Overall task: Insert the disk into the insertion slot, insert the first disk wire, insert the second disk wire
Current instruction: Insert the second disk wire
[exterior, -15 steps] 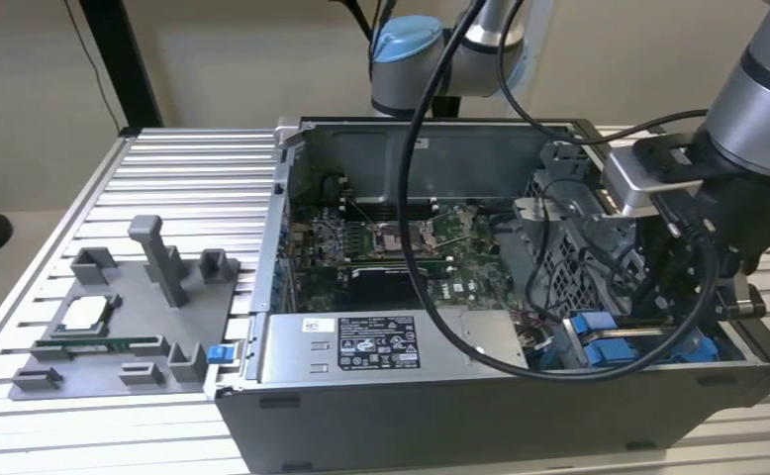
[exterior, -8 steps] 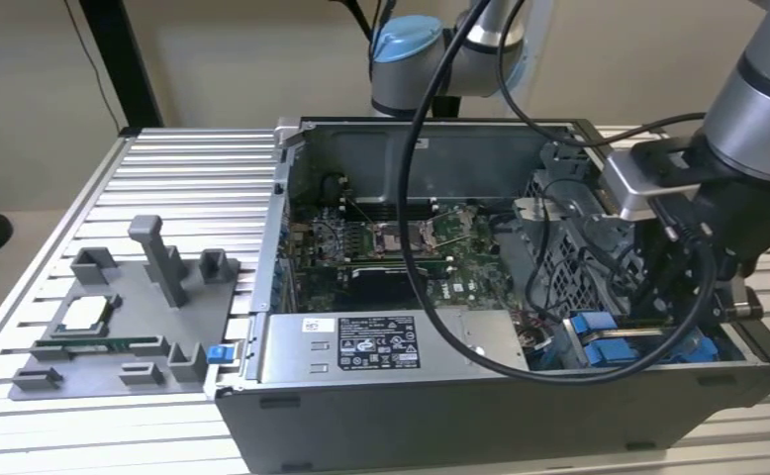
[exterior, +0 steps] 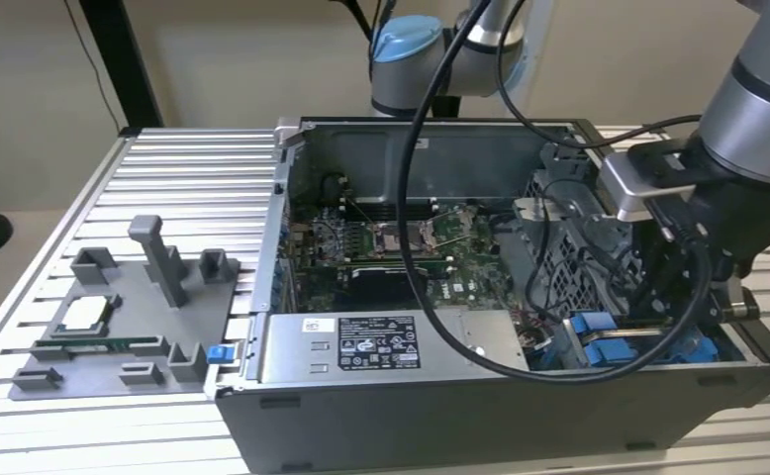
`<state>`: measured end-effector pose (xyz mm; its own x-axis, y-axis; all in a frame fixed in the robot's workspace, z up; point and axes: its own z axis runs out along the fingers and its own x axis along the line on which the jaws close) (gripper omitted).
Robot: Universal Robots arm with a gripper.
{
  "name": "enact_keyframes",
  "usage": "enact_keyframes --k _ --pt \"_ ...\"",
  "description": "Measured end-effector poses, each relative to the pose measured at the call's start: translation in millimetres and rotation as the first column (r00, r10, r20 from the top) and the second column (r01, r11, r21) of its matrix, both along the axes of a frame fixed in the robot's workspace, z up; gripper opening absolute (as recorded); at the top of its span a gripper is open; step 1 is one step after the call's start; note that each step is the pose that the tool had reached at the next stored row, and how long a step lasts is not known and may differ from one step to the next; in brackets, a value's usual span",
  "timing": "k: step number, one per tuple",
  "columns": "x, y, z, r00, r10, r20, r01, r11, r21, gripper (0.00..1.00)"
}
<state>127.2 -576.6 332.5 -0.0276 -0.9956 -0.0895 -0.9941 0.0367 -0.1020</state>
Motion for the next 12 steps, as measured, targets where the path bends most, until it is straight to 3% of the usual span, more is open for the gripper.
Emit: enact_keyframes --k 2,3,7,12 --pt "0.1 0.0 -0.4 1.0 0.0 0.0001 0.0 1.0 0.0007 0.0" --pt "0.2 0.2 -1.6 1.0 0.0 0.0001 0.0 1.0 0.0036 1.0" --pt "0.0 0.0 3.1 1.0 0.0 -0.0004 0.0 1.0 0.0012 1.0" --pt "0.0 0.1 25.6 1.0 0.0 -0.0027 0.0 1.0 0.0003 1.0"
